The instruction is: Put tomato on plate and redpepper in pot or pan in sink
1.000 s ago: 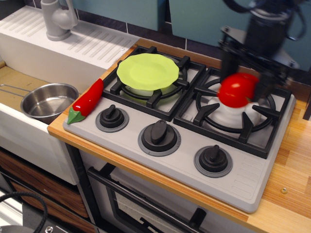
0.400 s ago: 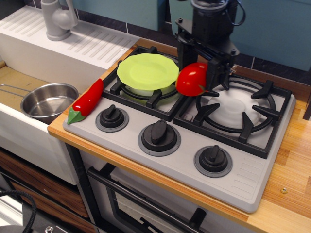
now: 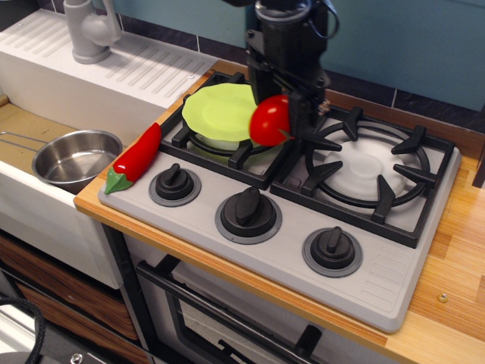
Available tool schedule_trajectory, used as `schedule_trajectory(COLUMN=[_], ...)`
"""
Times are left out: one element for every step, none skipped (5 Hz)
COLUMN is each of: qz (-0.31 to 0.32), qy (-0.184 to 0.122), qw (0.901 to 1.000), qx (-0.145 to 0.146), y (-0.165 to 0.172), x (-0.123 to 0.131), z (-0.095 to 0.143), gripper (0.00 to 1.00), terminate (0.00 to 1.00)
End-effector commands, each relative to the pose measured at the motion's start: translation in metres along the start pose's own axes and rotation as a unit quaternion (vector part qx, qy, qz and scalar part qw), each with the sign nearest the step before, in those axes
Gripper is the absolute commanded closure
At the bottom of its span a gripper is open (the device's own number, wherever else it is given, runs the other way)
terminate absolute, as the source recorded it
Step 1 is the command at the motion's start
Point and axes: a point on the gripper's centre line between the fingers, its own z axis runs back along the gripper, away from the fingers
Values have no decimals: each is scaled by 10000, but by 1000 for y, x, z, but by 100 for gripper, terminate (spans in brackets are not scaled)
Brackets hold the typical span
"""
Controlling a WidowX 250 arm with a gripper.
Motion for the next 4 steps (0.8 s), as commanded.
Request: schedule_trajectory(qz=[-451,-635,-758,-812], qy=[-569,-562,-518,-373], qw=[9973,9963,9956,9958], qx=[123,156,186,214], y=[39,58,74,83], x=[15,20,21,21], z=[11,8,9,15], gripper=[100,100,100,100], terminate=[0,0,0,0])
